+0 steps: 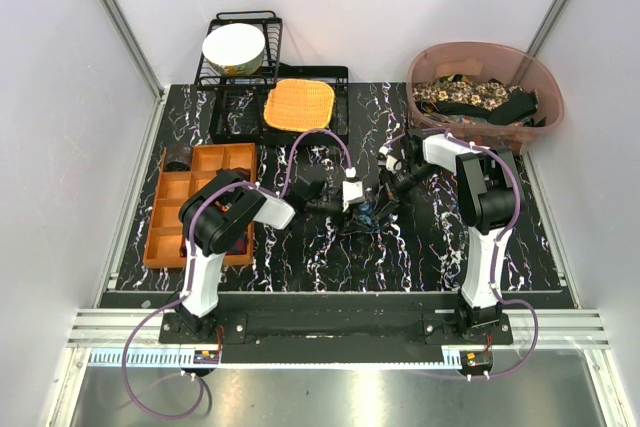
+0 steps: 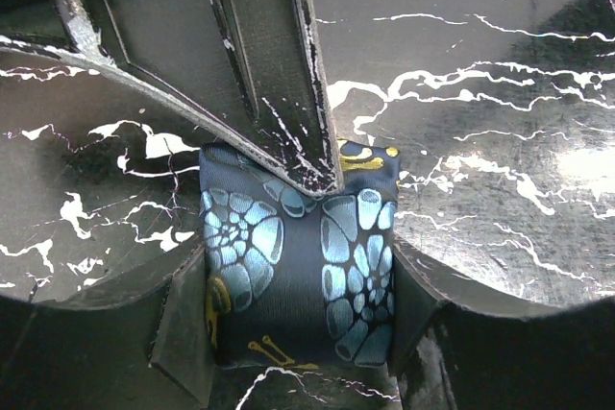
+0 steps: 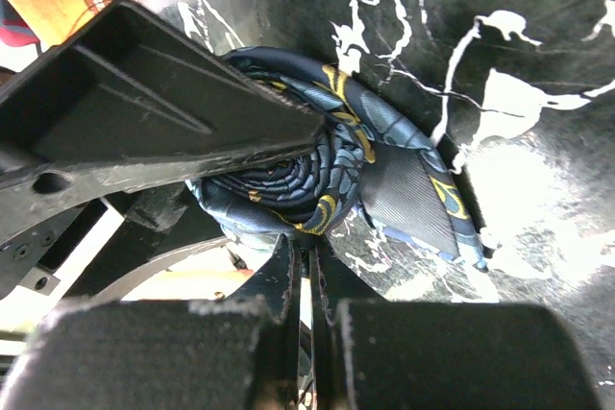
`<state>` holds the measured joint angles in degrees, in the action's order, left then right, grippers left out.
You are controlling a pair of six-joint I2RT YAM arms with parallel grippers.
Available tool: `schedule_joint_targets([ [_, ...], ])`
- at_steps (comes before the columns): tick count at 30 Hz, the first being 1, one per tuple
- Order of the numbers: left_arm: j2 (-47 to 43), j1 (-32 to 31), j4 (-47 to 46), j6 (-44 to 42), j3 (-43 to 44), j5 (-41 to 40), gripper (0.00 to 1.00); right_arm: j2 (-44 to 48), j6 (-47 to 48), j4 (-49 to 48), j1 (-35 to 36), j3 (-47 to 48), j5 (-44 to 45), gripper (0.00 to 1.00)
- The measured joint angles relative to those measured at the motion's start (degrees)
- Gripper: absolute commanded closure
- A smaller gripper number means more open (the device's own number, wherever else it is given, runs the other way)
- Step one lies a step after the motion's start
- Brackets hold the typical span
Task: Roll the ties
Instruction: Roll the tie at the center of the board.
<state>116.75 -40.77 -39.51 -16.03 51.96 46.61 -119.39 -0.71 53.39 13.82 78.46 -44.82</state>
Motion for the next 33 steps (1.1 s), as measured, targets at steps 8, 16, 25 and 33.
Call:
schedule_joint_targets([
  [8,0.02,0.00,-1.33,0.00,-0.26,0.31,0.38,-0.57,0.00,1.62,0.00,0.90,1.79,1.00],
  [16,0.00,-0.13,5.01,-2.23,2.47,-0.46,0.78,-0.83,0.20,2.47,0.00,1.68,3.21,0.91],
  [25,-2.60,-1.79,20.55,-9.51,6.99,-5.64,0.94,-0.79,2.32,3.74,-2.45,2.08,6.14,0.36],
  [33,-3.17,-2.93,24.76,-12.22,8.44,-8.15,0.95,2.84,1.25,0.66,-6.64,-2.69,3.37,0.00],
])
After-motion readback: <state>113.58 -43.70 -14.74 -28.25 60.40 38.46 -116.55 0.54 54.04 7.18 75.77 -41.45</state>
